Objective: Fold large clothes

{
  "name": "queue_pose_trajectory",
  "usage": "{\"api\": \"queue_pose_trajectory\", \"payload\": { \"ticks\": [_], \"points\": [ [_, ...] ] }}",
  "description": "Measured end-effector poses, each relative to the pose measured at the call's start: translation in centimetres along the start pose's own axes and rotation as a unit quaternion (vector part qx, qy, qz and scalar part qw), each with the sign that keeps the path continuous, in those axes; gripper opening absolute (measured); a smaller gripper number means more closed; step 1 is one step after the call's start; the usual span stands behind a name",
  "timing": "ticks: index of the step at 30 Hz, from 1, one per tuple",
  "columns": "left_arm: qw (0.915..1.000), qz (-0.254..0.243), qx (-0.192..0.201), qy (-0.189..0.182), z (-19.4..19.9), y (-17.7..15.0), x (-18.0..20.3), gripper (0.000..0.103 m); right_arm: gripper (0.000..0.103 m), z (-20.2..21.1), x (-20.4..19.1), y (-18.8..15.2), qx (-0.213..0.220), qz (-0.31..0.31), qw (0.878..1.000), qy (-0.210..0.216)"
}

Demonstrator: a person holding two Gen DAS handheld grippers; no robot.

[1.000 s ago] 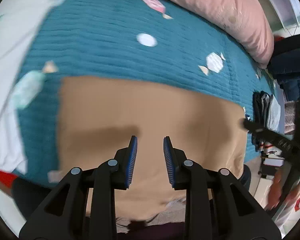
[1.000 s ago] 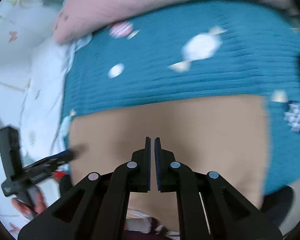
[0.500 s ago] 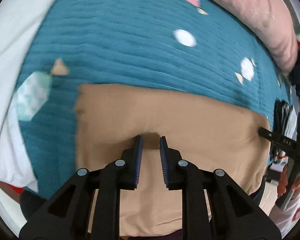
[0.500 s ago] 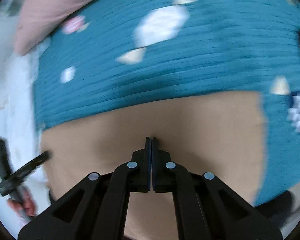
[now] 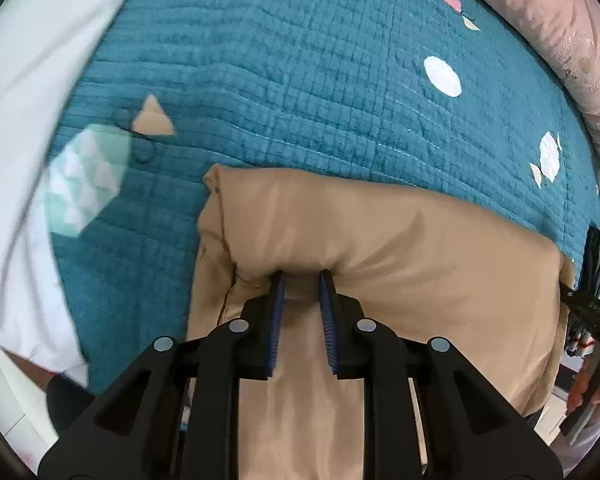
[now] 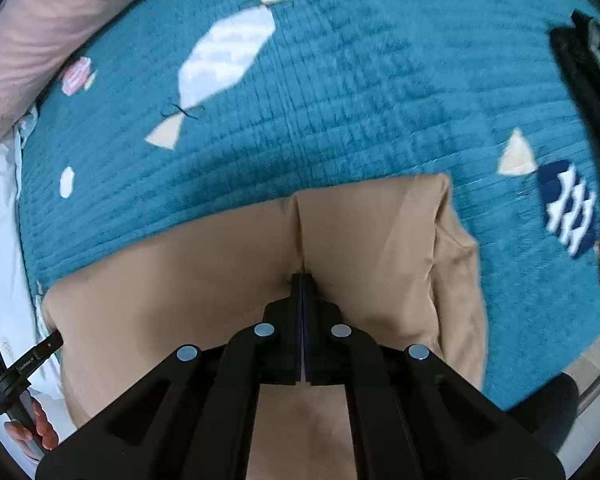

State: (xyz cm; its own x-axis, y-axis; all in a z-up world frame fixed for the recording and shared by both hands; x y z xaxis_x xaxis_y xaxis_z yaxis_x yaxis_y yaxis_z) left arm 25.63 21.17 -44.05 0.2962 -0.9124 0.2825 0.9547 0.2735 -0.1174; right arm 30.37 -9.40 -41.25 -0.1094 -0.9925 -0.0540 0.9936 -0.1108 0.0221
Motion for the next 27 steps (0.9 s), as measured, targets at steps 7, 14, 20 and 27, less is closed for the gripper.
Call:
{"api": "queue_pose_trajectory", "payload": {
  "ticks": [7,14,20,27],
  "points": [
    [0.9983,-0.022,0.053,-0.012,4.8,-1.7,3.6,0.063,0.058,7.0,0.9,-1.5,0.061,-0.018,0.995,0.075],
    [0.9943,-0.077,0.049,-0.055,5.2,-3.7,11.9,0.063,0.084,10.2,2.6,-4.4,0.109,-0.009,0.993,0.044],
    [0.9936,-0.093,-0.017,-0.061,-0.5,-4.6,17.4,0.042,0.084,8.2,6.9,-7.2,0.079,-0.036,0.996,0.017],
    [0.9963,-0.065,-0.053,-0.020,-5.7,-3.4,17.6,0.020,0.084,6.8,9.5,-8.8,0.058,-0.063,0.996,0.022]
  ]
}}
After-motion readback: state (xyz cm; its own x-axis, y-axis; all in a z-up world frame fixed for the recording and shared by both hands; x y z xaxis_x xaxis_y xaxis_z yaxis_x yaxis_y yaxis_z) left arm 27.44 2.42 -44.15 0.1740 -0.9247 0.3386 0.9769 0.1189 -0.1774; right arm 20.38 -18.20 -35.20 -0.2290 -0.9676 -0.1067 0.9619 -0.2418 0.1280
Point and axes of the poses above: each gripper's, at about its wrist camera, not at the fingertips, and z roughly against the way its jaws point, x to its right, y to its top, the point moved 4 cm from there along -z, roughly the way its jaws point, and after that the axes turned 8 degrees about -y, right-handed, at the moved point
